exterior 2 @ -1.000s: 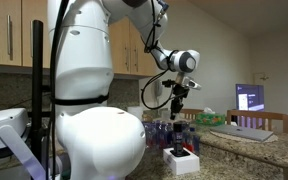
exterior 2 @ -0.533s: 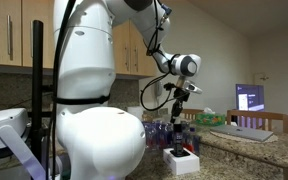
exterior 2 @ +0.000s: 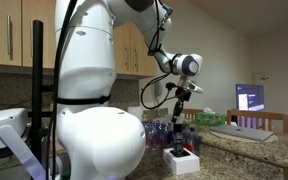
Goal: Put the black bottle on the white box, place the tape over the bottle, put the black object on top of the black bottle
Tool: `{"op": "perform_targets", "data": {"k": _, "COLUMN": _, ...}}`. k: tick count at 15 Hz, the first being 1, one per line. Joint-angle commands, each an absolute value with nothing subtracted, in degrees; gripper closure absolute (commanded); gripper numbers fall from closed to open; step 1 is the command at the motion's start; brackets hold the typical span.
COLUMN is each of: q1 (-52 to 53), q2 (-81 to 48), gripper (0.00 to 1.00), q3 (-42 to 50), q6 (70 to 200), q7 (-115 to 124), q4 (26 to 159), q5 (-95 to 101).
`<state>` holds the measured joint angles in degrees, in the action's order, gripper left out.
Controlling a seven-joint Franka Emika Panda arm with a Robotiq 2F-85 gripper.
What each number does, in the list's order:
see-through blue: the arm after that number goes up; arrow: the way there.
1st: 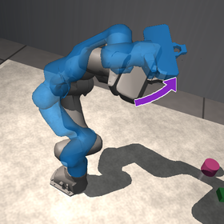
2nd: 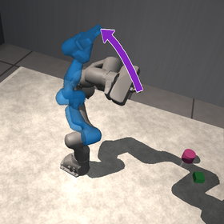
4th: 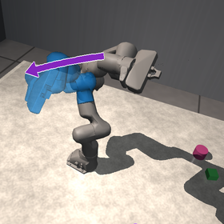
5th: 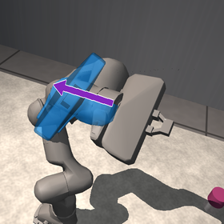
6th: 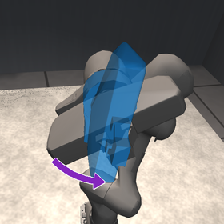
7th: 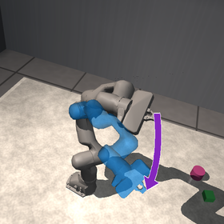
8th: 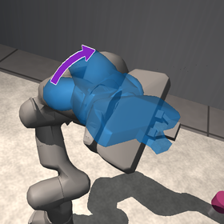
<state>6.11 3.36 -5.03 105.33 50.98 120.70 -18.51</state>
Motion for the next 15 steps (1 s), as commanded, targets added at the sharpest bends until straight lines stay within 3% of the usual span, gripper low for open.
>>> {"op": "perform_targets", "data": {"k": 1, "q1": 5.66, "q2": 1.4, "gripper": 0.92, "q3": -5.4, "q6": 104.02, "q7": 53.46, "q4": 118.23, "q5": -18.54}}
{"op": "perform_targets", "data": {"k": 5, "q1": 5.92, "q2": 0.07, "gripper": 0.92, "q3": -5.41, "q6": 103.81, "q7": 53.99, "q4": 116.75, "q5": -18.26}}
{"op": "perform_targets", "data": {"k": 6, "q1": 5.97, "q2": -0.06, "gripper": 0.61, "q3": -5.41, "q6": 103.86, "q7": 54.22, "q4": 116.53, "q5": -18.21}}
{"op": "perform_targets", "data": {"k": 8, "q1": 6.04, "q2": -0.07, "gripper": 0.56, "q3": -5.39, "q6": 103.97, "q7": 55.16, "q4": 116.19, "q5": -18.11}}
{"op": "perform_targets", "data": {"k": 15, "q1": 6.08, "q2": 0.29, "gripper": 0.1, "q3": -5.43, "q6": 104.04, "q7": 56.59, "q4": 115.6, "q5": -17.98}}
